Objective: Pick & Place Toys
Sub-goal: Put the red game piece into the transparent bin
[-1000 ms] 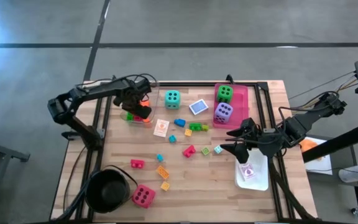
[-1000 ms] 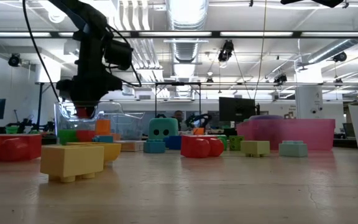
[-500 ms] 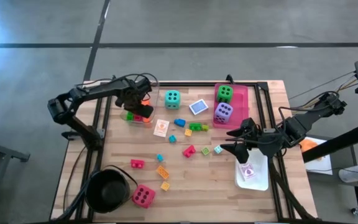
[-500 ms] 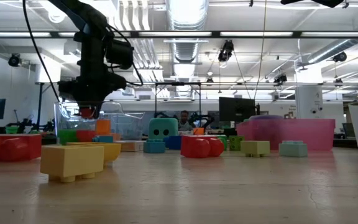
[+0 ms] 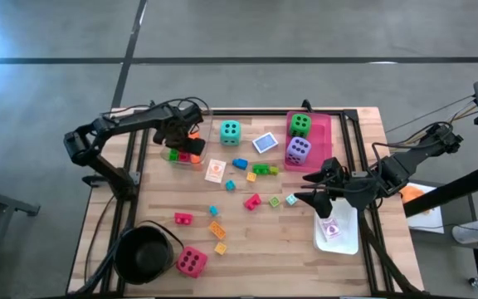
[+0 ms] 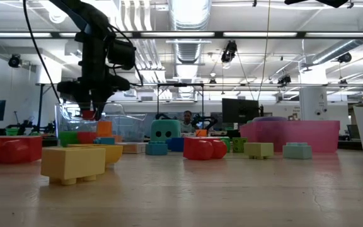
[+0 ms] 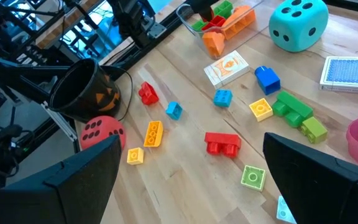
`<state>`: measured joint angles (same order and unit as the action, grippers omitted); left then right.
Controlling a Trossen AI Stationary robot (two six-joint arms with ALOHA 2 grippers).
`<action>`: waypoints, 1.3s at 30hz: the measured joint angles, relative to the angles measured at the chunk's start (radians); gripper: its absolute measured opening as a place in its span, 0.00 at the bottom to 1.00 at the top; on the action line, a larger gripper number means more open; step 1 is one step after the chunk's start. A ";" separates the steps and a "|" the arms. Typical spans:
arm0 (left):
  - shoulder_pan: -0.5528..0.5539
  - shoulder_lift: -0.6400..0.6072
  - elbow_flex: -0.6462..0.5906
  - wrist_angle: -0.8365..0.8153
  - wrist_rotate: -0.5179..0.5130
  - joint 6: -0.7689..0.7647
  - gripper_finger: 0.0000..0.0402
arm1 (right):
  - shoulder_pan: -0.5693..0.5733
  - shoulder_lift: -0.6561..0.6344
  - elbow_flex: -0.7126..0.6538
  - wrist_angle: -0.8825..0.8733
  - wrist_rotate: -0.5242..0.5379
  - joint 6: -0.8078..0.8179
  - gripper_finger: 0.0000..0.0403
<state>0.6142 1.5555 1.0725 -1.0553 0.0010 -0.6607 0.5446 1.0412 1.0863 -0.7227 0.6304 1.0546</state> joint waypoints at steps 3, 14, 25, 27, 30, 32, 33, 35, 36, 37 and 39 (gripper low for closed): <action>-0.005 0.000 -0.005 -0.008 0.002 -0.018 0.33 | 0.000 0.000 0.000 0.000 0.000 -0.001 0.95; -0.007 0.000 -0.115 0.063 0.011 -0.055 0.33 | 0.000 0.000 0.000 0.000 0.000 -0.011 0.95; -0.006 0.000 -0.129 0.095 0.011 -0.055 0.33 | 0.000 0.000 0.000 0.000 0.000 -0.009 0.95; -0.006 0.000 -0.129 0.094 0.011 -0.054 0.33 | 0.000 0.000 0.000 0.000 0.000 -0.008 0.95; -0.006 0.000 -0.129 0.094 0.011 -0.048 0.42 | 0.000 0.000 0.000 0.000 0.000 -0.008 0.95; -0.006 0.000 -0.129 0.094 0.018 -0.024 0.50 | 0.000 0.000 0.000 0.000 0.000 -0.008 0.95; -0.006 0.000 -0.129 0.095 0.025 -0.007 0.53 | 0.000 0.000 0.000 0.000 0.000 -0.008 0.95; -0.006 0.000 -0.129 0.096 0.037 0.009 0.60 | 0.000 0.000 0.000 0.000 -0.001 -0.008 0.95; -0.006 0.000 -0.129 0.096 0.038 0.011 0.63 | 0.000 0.000 0.000 0.000 -0.001 -0.009 0.95; -0.006 0.000 -0.129 0.094 0.038 0.013 0.66 | 0.000 0.000 0.000 0.000 -0.002 -0.009 0.95; -0.006 0.000 -0.129 0.094 0.041 0.013 0.71 | 0.000 0.000 0.000 0.000 -0.002 -0.011 0.95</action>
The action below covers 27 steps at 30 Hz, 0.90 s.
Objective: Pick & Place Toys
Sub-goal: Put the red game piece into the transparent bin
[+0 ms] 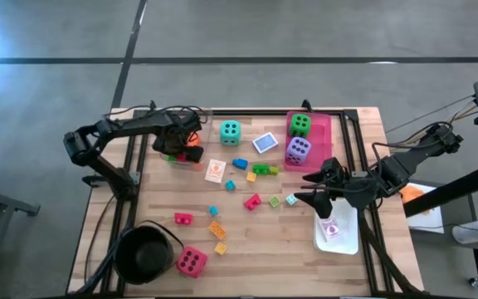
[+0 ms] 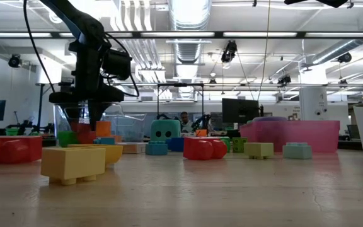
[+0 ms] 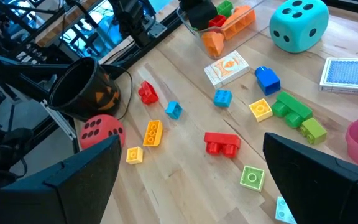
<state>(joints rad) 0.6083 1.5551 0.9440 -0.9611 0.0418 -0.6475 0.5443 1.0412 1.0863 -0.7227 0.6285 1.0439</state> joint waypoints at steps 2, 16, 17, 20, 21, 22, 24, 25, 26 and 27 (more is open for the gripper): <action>0.000 0.000 0.000 0.000 0.000 0.000 0.75 | 0.000 0.000 0.000 0.000 -0.001 0.000 0.95; -0.003 -0.004 0.119 -0.090 -0.004 0.027 0.84 | 0.000 0.000 0.000 0.000 -0.009 0.000 0.95; -0.006 -0.004 0.131 -0.106 -0.004 0.038 0.84 | 0.000 0.000 0.000 0.000 -0.009 0.000 0.95; -0.025 -0.013 0.169 -0.144 -0.004 0.088 0.84 | 0.000 0.000 0.000 0.000 -0.009 0.000 0.95; -0.039 -0.023 0.181 -0.148 -0.006 0.110 0.84 | 0.000 0.000 0.000 0.000 -0.009 0.000 0.95; -0.055 -0.036 0.194 -0.150 -0.008 0.118 0.84 | 0.000 0.000 0.000 0.000 -0.009 0.000 0.95; -0.093 -0.064 0.220 -0.151 -0.008 0.124 0.84 | 0.000 0.000 0.000 0.000 -0.009 -0.001 0.95; -0.114 -0.080 0.233 -0.150 -0.007 0.125 0.84 | 0.000 0.000 0.000 0.000 -0.009 -0.004 0.95; -0.137 -0.096 0.242 -0.150 -0.007 0.125 0.84 | 0.000 0.000 0.000 0.000 -0.009 -0.005 0.95; -0.165 -0.111 0.252 -0.151 -0.008 0.125 0.84 | 0.000 0.000 0.000 0.000 -0.009 -0.005 0.95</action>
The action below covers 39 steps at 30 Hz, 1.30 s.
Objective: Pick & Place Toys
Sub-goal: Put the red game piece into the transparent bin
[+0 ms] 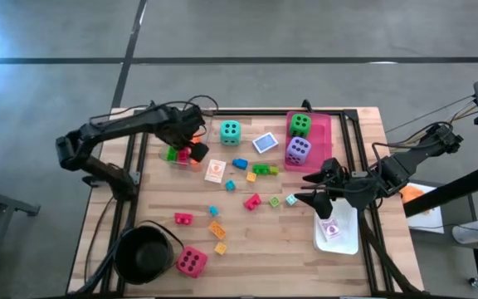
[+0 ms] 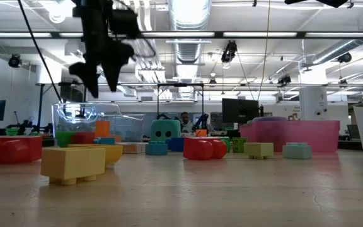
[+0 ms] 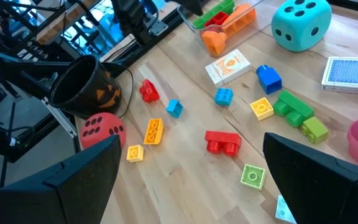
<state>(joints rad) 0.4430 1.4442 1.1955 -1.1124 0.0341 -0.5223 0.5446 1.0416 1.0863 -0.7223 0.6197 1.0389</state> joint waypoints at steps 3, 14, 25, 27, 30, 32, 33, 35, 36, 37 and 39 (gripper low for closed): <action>-0.099 -0.032 0.022 0.002 0.000 0.023 0.84 | 0.000 0.000 0.000 0.000 0.000 -0.009 0.95; -0.575 -0.029 -0.021 0.038 -0.037 0.122 0.84 | 0.001 0.000 0.000 0.007 0.000 0.000 0.95; -0.772 0.058 -0.122 0.104 -0.121 -0.016 0.84 | 0.001 0.000 0.000 0.030 -0.042 -0.034 0.95; -0.772 0.084 -0.138 0.103 -0.119 -0.044 0.84 | 0.001 0.000 0.000 0.040 -0.044 -0.037 0.95; -0.772 0.119 -0.148 0.107 -0.082 -0.072 0.84 | 0.001 0.000 0.000 0.068 -0.045 -0.046 0.95; -0.773 0.138 -0.150 0.119 -0.053 -0.073 0.84 | 0.001 0.000 0.000 0.084 -0.046 -0.048 0.95; -0.773 0.147 -0.153 0.131 -0.038 -0.074 0.84 | 0.001 0.000 0.000 0.090 -0.046 -0.049 0.95; -0.775 0.165 -0.155 0.133 -0.016 -0.063 0.84 | 0.001 0.000 0.000 0.103 -0.046 -0.053 0.95; -0.776 0.175 -0.154 0.136 -0.014 -0.052 0.84 | 0.001 0.000 0.000 0.109 -0.046 -0.060 0.95; -0.777 0.183 -0.154 0.139 -0.013 -0.036 0.84 | 0.001 0.000 0.000 0.113 -0.046 -0.068 0.95; -0.778 0.196 -0.155 0.142 -0.011 -0.003 0.84 | 0.001 0.000 0.000 0.116 -0.045 -0.074 0.95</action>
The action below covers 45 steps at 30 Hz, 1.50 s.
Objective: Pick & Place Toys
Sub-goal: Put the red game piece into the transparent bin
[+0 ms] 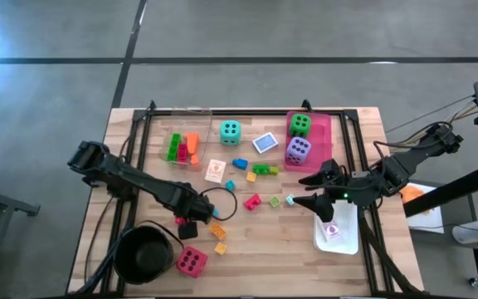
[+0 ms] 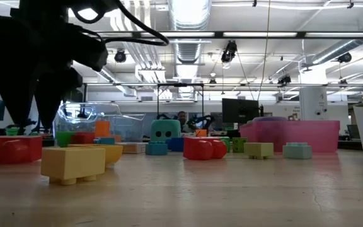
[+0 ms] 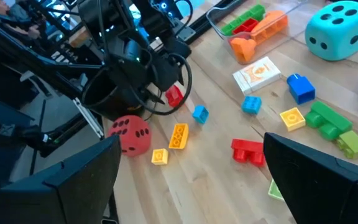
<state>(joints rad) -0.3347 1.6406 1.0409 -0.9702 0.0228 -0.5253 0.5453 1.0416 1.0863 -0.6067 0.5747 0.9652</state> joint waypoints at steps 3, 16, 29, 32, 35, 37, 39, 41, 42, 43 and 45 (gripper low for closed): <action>0.000 0.011 0.000 0.006 0.000 0.055 0.84 | 0.000 0.000 0.000 0.008 0.000 0.009 0.95; -0.001 0.096 -0.002 0.015 0.034 0.182 0.84 | 0.000 0.003 -0.003 0.019 0.031 0.023 0.95; -0.002 0.142 -0.054 0.018 -0.001 0.211 0.84 | -0.001 0.056 -0.004 0.022 0.031 0.025 0.95; -0.002 0.141 -0.056 0.022 -0.007 0.215 0.82 | -0.001 0.067 -0.004 0.022 0.031 0.023 0.95; -0.003 0.141 -0.056 0.028 -0.007 0.215 0.76 | -0.001 0.073 -0.004 0.021 0.030 0.025 0.95; -0.003 0.141 -0.057 0.029 -0.007 0.215 0.68 | -0.001 0.073 -0.004 0.021 0.030 0.025 0.95; -0.003 0.141 -0.057 0.031 -0.008 0.220 0.58 | -0.001 0.073 -0.004 0.022 0.030 0.026 0.95; -0.003 0.142 -0.058 0.033 -0.010 0.220 0.48 | -0.001 0.073 -0.003 0.021 0.030 0.026 0.95; -0.003 0.142 -0.058 0.032 -0.014 0.220 0.43 | -0.001 0.073 -0.002 0.021 0.030 0.026 0.95; -0.003 0.141 -0.057 0.031 -0.015 0.220 0.39 | -0.001 0.073 0.000 0.022 0.030 0.026 0.95; -0.003 0.141 -0.058 0.031 -0.018 0.215 0.39 | -0.001 0.073 0.000 0.022 0.030 0.028 0.95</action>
<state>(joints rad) -0.3378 1.7821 0.9833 -0.9390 0.0050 -0.3099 0.5446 1.1145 1.0863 -0.5851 0.6048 0.9928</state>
